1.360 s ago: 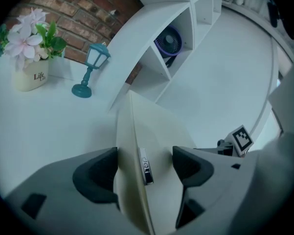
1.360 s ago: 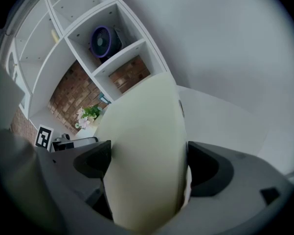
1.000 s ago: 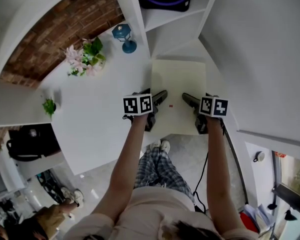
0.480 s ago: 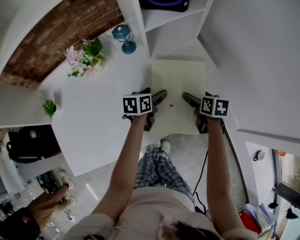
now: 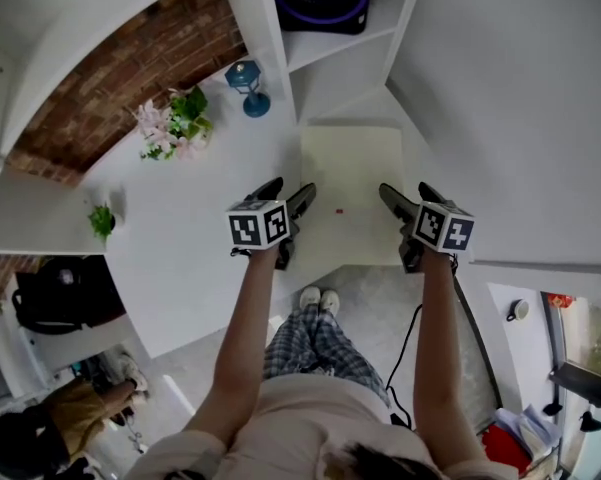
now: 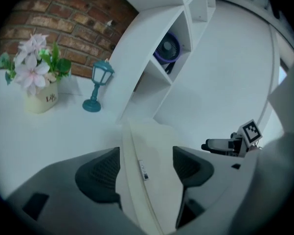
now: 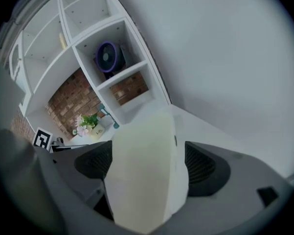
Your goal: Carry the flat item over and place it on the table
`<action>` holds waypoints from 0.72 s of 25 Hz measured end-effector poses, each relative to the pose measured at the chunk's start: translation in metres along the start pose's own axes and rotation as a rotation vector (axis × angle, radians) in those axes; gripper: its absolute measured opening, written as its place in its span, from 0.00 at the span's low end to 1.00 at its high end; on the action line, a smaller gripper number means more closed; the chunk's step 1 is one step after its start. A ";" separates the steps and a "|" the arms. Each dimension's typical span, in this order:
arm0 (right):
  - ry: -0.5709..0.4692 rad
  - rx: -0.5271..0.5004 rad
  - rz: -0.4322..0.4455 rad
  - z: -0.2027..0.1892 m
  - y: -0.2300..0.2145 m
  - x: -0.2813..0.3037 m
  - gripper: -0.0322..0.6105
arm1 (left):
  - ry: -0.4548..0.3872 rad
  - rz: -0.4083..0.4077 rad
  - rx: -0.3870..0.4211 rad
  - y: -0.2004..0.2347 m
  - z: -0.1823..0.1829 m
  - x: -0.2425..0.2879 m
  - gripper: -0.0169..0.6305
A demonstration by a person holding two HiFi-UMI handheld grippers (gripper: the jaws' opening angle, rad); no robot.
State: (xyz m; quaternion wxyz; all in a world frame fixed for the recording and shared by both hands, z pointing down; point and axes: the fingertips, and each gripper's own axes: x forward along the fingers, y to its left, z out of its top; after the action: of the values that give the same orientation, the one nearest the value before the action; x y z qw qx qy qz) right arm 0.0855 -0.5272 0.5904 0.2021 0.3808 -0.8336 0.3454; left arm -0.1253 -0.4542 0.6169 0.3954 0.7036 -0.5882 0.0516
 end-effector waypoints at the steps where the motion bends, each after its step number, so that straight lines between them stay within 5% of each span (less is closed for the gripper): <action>1: -0.043 -0.011 0.004 0.007 0.003 -0.009 0.78 | -0.029 -0.003 0.028 -0.004 0.008 -0.008 0.57; 4: -0.176 -0.079 0.010 0.028 0.017 -0.040 0.64 | -0.116 -0.012 0.116 -0.019 0.032 -0.035 0.55; 10: -0.411 -0.241 -0.028 0.057 0.051 -0.107 0.42 | -0.300 -0.039 0.237 -0.050 0.068 -0.095 0.34; 18: -0.647 -0.290 -0.149 0.072 0.068 -0.180 0.12 | -0.467 -0.022 0.409 -0.080 0.092 -0.161 0.12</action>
State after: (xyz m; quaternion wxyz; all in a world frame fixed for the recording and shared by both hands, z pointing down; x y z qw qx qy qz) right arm 0.1403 -0.4588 0.4044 0.0043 0.4976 -0.8646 0.0692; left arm -0.1414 -0.3844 0.4277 0.1002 0.7677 -0.6329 0.0018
